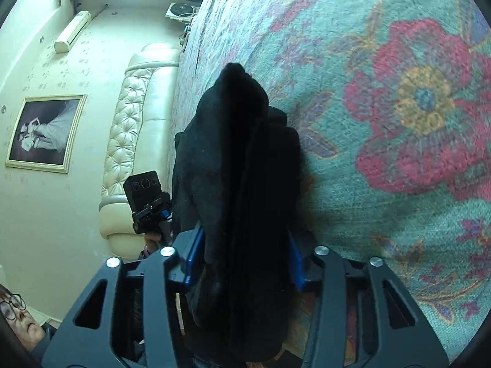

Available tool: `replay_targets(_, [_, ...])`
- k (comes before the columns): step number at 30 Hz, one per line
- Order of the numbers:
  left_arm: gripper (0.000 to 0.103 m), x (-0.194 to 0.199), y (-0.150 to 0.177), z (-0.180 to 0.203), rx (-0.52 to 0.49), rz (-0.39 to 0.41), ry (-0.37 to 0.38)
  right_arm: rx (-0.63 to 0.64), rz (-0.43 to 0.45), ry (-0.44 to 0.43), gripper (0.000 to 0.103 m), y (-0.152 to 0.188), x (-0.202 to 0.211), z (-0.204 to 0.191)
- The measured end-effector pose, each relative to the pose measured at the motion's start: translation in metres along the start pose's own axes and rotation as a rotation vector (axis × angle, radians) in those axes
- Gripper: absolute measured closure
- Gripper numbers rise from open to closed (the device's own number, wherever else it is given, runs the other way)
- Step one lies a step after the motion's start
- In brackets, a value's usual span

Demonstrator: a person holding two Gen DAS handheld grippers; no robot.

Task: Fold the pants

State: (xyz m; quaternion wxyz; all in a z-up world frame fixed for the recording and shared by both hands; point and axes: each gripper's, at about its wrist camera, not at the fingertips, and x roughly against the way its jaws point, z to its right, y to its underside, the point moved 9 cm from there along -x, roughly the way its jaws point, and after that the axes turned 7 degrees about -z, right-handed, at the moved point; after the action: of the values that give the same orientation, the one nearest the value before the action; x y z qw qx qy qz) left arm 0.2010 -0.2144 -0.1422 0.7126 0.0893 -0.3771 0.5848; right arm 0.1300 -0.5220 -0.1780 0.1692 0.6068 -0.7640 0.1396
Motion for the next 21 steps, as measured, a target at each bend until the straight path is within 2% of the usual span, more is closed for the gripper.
replay_targets(4, [0.005, 0.002, 0.003, -0.001, -0.020, -0.001, 0.014, 0.009, 0.009, 0.001, 0.063, -0.001, -0.001, -0.002])
replay_targets(7, [0.009, 0.002, 0.006, -0.001, -0.063, -0.012, -0.020, 0.018, 0.012, -0.009, 0.064, -0.001, -0.002, -0.003])
replay_targets(9, [0.043, 0.002, 0.008, -0.008, -0.087, -0.015, -0.112, 0.018, 0.017, -0.009, 0.064, -0.003, -0.003, -0.005])
replay_targets(10, [0.047, 0.004, 0.004, -0.006, -0.074, -0.011, -0.101, 0.023, 0.018, -0.007, 0.064, -0.003, -0.004, -0.005])
replay_targets(11, [0.058, 0.006, 0.003, -0.008, -0.052, -0.005, -0.064, 0.027, 0.020, -0.004, 0.064, -0.003, -0.003, -0.005])
replay_targets(13, [0.063, 0.007, 0.003, -0.011, -0.040, 0.001, -0.043, 0.031, 0.027, -0.001, 0.065, -0.003, -0.004, -0.006])
replay_targets(18, [0.075, 0.007, 0.003, -0.001, -0.083, 0.024, -0.090, 0.031, 0.048, 0.009, 0.068, -0.001, -0.007, -0.012])
replay_targets(21, [0.077, 0.007, 0.003, 0.005, -0.090, 0.044, -0.093, 0.038, 0.063, 0.014, 0.069, -0.001, -0.009, -0.015])
